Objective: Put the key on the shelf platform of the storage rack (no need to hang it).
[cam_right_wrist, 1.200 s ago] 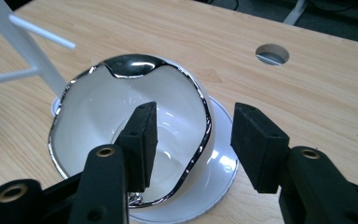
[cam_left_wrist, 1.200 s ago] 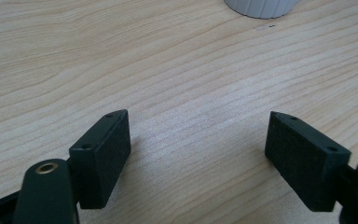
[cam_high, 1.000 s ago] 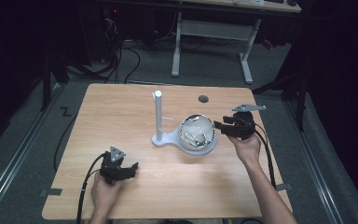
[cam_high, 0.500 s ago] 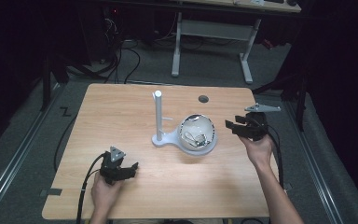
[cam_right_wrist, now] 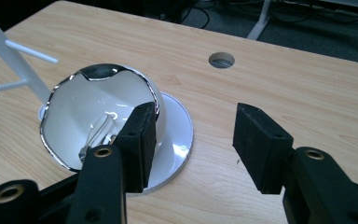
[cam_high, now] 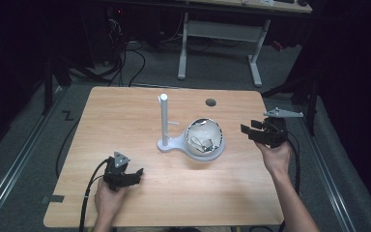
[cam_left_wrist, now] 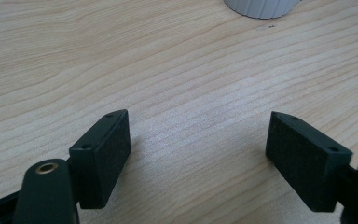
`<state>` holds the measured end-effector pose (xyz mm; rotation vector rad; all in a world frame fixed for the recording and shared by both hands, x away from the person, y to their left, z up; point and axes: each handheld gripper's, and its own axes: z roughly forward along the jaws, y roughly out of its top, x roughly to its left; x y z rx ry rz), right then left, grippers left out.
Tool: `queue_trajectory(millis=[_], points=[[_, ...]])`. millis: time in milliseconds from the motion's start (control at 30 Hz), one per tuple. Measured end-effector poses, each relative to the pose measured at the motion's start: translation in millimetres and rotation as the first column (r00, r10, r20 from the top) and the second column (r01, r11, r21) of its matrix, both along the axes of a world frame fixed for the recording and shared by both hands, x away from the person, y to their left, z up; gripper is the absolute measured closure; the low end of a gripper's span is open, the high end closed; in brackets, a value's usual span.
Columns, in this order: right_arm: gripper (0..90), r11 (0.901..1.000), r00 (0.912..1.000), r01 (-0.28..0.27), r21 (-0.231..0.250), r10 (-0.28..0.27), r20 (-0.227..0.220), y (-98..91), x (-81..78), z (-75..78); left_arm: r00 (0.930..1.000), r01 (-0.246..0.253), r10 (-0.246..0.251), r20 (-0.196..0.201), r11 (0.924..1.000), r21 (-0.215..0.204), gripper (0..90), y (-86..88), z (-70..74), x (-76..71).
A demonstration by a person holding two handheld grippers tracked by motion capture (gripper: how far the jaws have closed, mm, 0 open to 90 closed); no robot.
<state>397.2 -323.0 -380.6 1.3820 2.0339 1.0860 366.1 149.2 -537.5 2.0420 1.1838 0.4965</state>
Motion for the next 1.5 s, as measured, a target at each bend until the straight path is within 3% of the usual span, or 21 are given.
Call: queue_trajectory(millis=[300, 500, 800, 1133, 1500], points=[[49.0, 0.9999, 0.9999, 0.010, -0.001, -0.010, 0.007, -8.3, -10.5, 4.8, 1.0000, -0.002, 0.002, 0.000, 1.0000, 0.001, 22.3, 0.0, 0.0, 0.0], [49.0, 0.9991, 0.9995, 0.031, 0.028, -0.030, -0.013, -19.0, -16.2, -0.3, 1.0000, 0.000, 0.000, 0.000, 1.0000, 0.004, 22.3, -0.2, 0.1, -0.2], [48.9, 0.9990, 0.9988, 0.042, 0.018, -0.042, 0.026, -24.1, -29.4, 3.0, 1.0000, -0.001, 0.001, 0.001, 1.0000, 0.005, 22.4, -0.3, 0.0, -0.2], [49.3, 0.9967, 0.9970, 0.069, 0.042, -0.071, 0.031, -41.2, -49.0, -9.0, 1.0000, -0.001, 0.001, 0.002, 1.0000, 0.006, 22.7, -0.4, 0.0, -0.3], [49.4, 0.9940, 0.9963, 0.079, 0.075, -0.082, 0.026, -45.5, -63.9, -27.8, 1.0000, -0.001, 0.001, 0.000, 1.0000, 0.002, 22.3, -0.1, 0.1, -0.1]])
